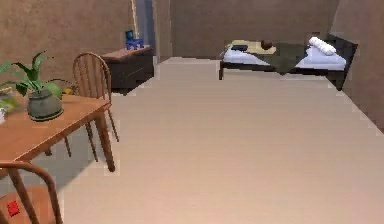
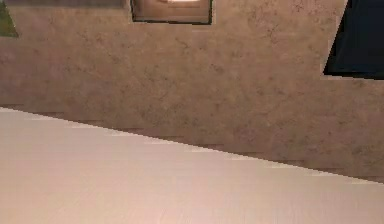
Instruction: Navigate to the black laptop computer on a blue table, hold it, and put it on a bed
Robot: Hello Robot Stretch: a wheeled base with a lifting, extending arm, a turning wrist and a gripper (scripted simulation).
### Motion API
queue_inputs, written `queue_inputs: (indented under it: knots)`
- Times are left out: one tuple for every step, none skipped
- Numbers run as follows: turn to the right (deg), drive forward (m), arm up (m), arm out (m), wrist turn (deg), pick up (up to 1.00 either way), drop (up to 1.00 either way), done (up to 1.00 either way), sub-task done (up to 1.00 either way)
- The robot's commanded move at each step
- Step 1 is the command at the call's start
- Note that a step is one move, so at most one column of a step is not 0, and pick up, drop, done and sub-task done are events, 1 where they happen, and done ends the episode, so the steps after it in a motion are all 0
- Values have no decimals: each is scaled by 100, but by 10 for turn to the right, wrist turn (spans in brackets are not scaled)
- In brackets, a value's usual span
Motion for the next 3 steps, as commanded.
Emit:
queue_inputs:
  knots:
    - [0, 70, 0, 0, 0, 0, 0, 0, 0]
    - [-90, 0, 0, 0, 0, 0, 0, 0, 0]
    - [0, 100, 0, 0, 0, 0, 0, 0, 0]
